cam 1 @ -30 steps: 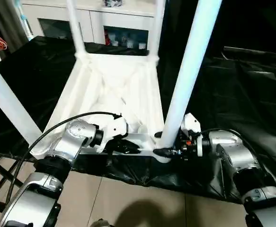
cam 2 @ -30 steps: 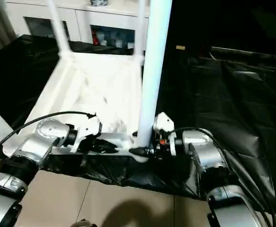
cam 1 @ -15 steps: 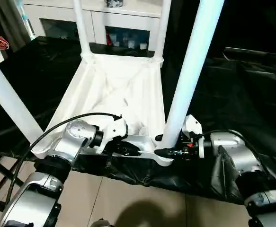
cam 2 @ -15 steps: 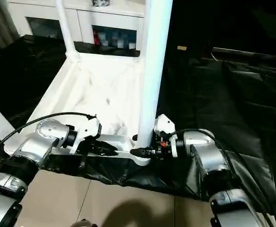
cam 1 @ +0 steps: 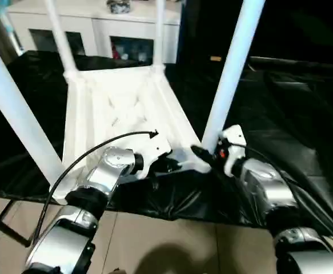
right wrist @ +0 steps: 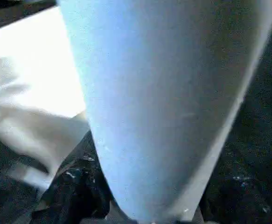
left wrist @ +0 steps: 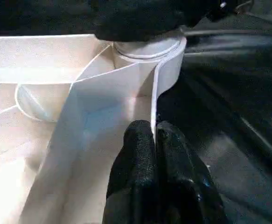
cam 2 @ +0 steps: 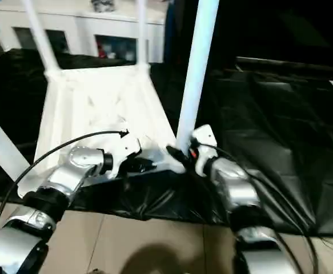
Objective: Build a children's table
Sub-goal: Rotate leg to tighten
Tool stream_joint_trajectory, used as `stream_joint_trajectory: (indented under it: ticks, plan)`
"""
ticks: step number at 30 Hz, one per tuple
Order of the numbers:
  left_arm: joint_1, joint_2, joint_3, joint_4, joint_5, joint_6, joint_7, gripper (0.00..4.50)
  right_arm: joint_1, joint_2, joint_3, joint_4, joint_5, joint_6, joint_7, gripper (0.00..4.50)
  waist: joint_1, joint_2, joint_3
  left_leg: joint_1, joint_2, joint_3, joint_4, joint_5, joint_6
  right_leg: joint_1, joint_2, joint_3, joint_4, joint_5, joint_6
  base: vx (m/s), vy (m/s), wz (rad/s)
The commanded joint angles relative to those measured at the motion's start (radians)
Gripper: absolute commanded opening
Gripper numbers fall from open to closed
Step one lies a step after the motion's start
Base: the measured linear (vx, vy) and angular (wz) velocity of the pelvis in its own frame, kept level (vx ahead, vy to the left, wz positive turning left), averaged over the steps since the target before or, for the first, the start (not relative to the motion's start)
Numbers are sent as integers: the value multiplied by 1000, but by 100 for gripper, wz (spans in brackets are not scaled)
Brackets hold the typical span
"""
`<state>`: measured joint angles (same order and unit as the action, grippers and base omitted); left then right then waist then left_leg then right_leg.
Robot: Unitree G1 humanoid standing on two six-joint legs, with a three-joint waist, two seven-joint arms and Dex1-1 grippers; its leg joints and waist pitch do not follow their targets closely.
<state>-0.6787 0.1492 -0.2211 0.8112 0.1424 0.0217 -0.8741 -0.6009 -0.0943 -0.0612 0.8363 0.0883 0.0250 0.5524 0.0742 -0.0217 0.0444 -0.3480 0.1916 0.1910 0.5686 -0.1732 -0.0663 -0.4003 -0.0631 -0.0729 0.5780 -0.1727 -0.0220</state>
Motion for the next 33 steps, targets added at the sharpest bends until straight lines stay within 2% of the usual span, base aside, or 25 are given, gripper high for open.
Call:
stream_joint_trajectory:
  ticks: [1,2,3,5,10,11,13,15,16,17,19,20,21,22,23,24,26,28,30,33]
  plan:
    - [-52,-114,-12,-31,-17,-14,95,0,-26,153,62,128,-5,64,-75,199,-5,6,-46,10,42,-39,-77,-380,-5,34,-94,34,-101,-561,-99,0,0,0]
    - [-52,-119,-14,-32,-13,-15,100,0,-37,163,59,141,-10,50,-90,199,-12,5,-46,8,41,-41,-78,-388,-8,35,-95,33,-99,-546,-105,0,0,0]
    - [-51,-119,-19,-34,-10,-22,93,0,-46,172,53,150,-10,36,-101,234,-15,3,-45,12,39,-39,-75,-404,-2,30,-94,35,-105,-549,-106,0,0,0]
    - [-48,-112,-29,-39,-8,-36,73,0,-56,180,40,157,2,26,-104,269,-13,1,-45,18,36,-35,-70,-408,15,24,-96,40,-108,-551,-109,0,0,0]
    - [-28,-73,-44,-61,-16,-62,2,0,-42,150,55,129,-9,-1,-32,305,-11,3,-47,11,40,-34,-74,-379,26,30,-94,43,-100,-498,-124,0,0,0]
    - [-22,-55,-45,-60,-9,-72,-15,0,-17,116,72,89,-17,-11,39,314,-11,1,-46,7,41,-32,-76,-370,29,32,-92,45,-95,-469,-132,0,0,0]
    - [-19,-43,-47,-59,-5,-81,-23,0,3,87,84,58,-14,-14,93,334,-2,1,-48,13,42,-27,-72,-357,39,31,-93,49,-94,-437,-140,0,0,0]
    - [-16,-27,-49,-54,-1,-92,-34,0,38,40,100,3,-5,-8,165,348,3,-1,-49,8,43,-24,-71,-328,53,36,-91,51,-88,-401,-150,0,0,0]
    - [-15,-20,-51,-50,1,-104,-43,0,57,14,103,-29,3,-5,200,361,7,0,-49,9,43,-25,-72,-320,55,37,-92,50,-88,-397,-150,0,0,0]
    - [-15,-8,-53,-42,6,-117,-53,0,88,-29,107,-80,18,6,255,366,11,-1,-51,8,43,-22,-70,-303,60,39,-88,50,-87,-375,-152,0,0,0]
    - [-17,14,-54,-24,9,-147,-82,0,143,-114,106,-167,45,20,347,383,28,3,-51,14,46,-19,-68,-287,69,40,-85,52,-87,-340,-149,25,-8,7]
    - [-19,21,-53,-18,8,-159,-96,0,162,-145,101,-195,55,27,379,396,34,3,-54,21,49,-13,-64,-284,73,33,-83,53,-81,-305,-167,50,-16,14]
    - [-21,28,-51,-12,1,-171,-119,0,182,-184,90,-228,70,37,414,396,37,3,-58,8,48,-11,-62,-243,76,45,-84,52,-69,-252,-185,51,-9,8]
    - [-23,37,-47,-6,-11,-185,-152,0,207,-226,70,-271,90,57,456,412,41,5,-60,2,47,-12,-61,-219,83,52,-83,51,-67,-228,-185,0,0,0]
    - [-24,42,-44,-3,-20,-193,-174,0,223,-252,57,-299,103,70,481,416,50,2,-61,6,50,-10,-57,-193,99,48,-80,51,-62,-177,-191,0,0,0]
    - [-25,46,-41,-1,-32,-198,-202,0,240,-280,42,-327,118,82,506,420,52,4,-62,0,49,-10,-55,-176,110,52,-81,50,-56,-145,-202,0,0,0]
    - [-27,57,-39,4,-55,-210,-255,0,277,-330,20,-389,148,113,549,441,57,7,-65,-5,47,-11,-51,-150,119,55,-82,48,-51,-112,-211,0,0,0]
    - [-27,71,-43,10,-71,-233,-310,0,317,-383,-10,-444,180,138,573,441,61,4,-66,-5,47,-9,-48,-146,125,55,-84,48,-51,-111,-214,0,0,0]
    - [-23,82,-48,10,-85,-248,-363,0,340,-410,-34,-470,202,156,575,441,69,4,-62,-2,46,-8,-49,-160,123,52,-86,48,-57,-170,-201,0,0,0]
    - [-18,105,-49,9,-101,-274,-434,0,355,-429,-84,-474,217,162,524,441,71,2,-59,-1,47,-9,-52,-175,106,49,-87,46,-65,-244,-177,0,0,0]
